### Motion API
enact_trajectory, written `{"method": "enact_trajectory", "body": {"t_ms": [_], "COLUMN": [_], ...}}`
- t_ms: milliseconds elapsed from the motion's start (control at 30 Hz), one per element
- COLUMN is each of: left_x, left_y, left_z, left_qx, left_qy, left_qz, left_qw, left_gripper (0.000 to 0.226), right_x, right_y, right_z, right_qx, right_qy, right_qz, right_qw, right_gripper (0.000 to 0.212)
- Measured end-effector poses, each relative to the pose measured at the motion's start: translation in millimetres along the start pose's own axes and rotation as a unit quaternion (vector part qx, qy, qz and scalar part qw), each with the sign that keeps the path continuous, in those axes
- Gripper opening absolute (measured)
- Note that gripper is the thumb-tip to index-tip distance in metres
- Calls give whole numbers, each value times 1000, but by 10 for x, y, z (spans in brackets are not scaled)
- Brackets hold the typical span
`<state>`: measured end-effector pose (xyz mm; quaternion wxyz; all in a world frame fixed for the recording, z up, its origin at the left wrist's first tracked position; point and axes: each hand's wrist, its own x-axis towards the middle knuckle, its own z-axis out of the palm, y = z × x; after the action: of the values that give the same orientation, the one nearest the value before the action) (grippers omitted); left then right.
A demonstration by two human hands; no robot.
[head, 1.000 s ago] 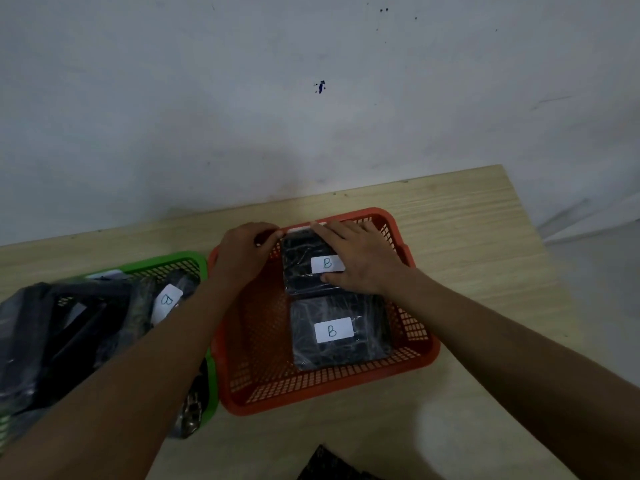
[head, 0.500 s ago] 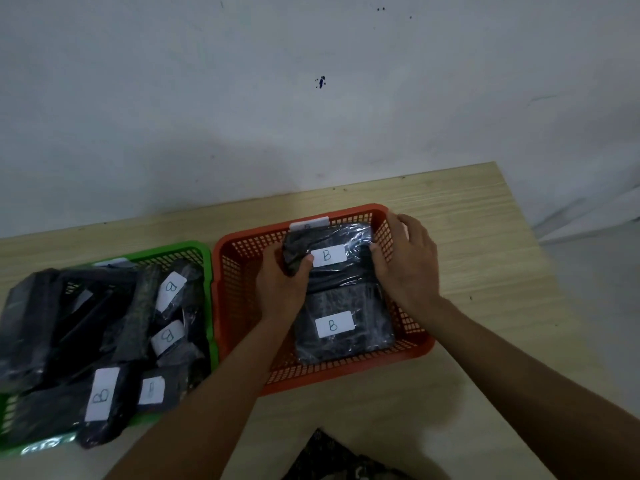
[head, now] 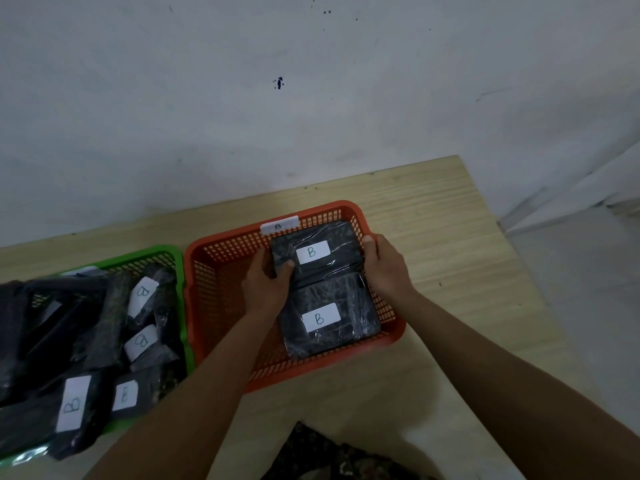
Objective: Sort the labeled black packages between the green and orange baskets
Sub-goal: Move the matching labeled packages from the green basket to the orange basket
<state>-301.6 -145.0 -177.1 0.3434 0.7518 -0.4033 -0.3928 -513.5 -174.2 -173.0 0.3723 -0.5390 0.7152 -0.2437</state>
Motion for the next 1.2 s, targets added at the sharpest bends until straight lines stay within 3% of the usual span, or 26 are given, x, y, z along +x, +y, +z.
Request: {"method": "enact_trajectory", "body": {"t_ms": [100,167,367,467,533,600,733,900,967,1100,1200], "left_x": [-220,-379,-517,-490,-512,-547,-601,-587,-574,-524,-446], "left_y": [-38,-106,-152,-108,-100,-98,-46,35,51,19,-120], "left_z": [-14,-28,48,80,49,-63,-649,-1792,-2194,-2869,-3322], "left_qx": [28,40,80,100,93,96,113,217,208,82,91], "left_qy": [30,10,-10,-18,-25,-30,-1,107,138,176,216], "left_qz": [-29,-74,-106,-121,-112,-74,59,245,257,181,174], "left_qw": [999,996,991,987,989,992,992,939,934,964,957], "left_gripper": [77,90,76,80,81,76,60,25,23,24,24], "right_x": [7,-2,-116,-128,-176,-266,-535,-952,-1139,-1498,-1655], "right_y": [-22,-24,44,3,-46,-117,-474,-1223,-1538,-2084,-2414], "right_z": [-39,-65,-66,-76,-103,-108,98,754,1060,1615,1987], "right_qx": [11,21,4,-7,-24,-91,-173,-145,-125,-90,-86], "right_qy": [-16,-18,-18,-27,-36,3,103,63,50,8,-34], "right_qz": [2,1,9,19,21,-19,-180,-302,-334,-372,-384], "right_qw": [1000,1000,1000,999,999,996,963,940,933,924,919], "right_gripper": [41,40,40,34,44,59,57,46,41,36,36]}}
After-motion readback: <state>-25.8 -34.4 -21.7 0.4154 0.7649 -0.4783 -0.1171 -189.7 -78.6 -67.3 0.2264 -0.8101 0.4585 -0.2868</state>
